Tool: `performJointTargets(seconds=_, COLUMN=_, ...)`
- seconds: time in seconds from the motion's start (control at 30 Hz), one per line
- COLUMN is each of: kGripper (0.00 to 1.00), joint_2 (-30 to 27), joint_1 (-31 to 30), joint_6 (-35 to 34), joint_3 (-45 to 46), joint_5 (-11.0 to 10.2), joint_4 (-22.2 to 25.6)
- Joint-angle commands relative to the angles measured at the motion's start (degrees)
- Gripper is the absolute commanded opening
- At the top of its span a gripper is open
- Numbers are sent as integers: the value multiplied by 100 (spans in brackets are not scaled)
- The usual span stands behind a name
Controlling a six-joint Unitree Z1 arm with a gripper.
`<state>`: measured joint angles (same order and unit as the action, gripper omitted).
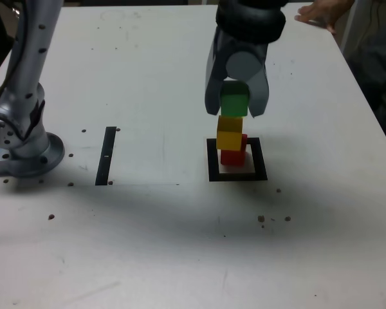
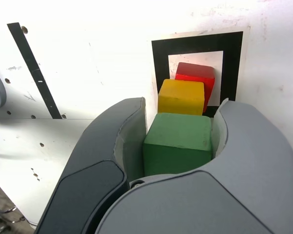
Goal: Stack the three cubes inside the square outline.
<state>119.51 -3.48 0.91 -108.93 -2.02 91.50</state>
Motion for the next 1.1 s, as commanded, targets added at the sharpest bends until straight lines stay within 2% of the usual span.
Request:
performJointTargets(seconds=0.0, kGripper=28, joint_2=67, joint_1=-4, joint_6=-12, joint_3=-18, joint_5=17, joint_4=50)
performJointTargets(seconds=0.53, kGripper=29, joint_2=270, joint_1=-4, joint_6=20, joint_3=74, joint_5=70, joint_4=2)
performJointTargets(seconds=0.6, kGripper=41, joint_2=277, joint_1=-4, joint_6=45, joint_3=93, joint_5=70, joint_4=-9)
performJointTargets(seconds=0.73, kGripper=82, joint_2=296, joint_1=-4, joint_6=98, joint_3=125, joint_5=79, joint_4=-25)
performJointTargets(seconds=0.8, kGripper=96, joint_2=300, joint_1=-4, joint_6=111, joint_3=139, joint_5=85, joint_4=-26)
performJointTargets(seconds=0.87, kGripper=99, joint_2=298, joint_1=-4, joint_6=116, joint_3=154, joint_5=87, joint_4=-26)
performJointTargets(seconds=1.07, kGripper=99, joint_2=290, joint_1=1, joint_6=129, joint_3=169, joint_5=81, joint_4=-28)
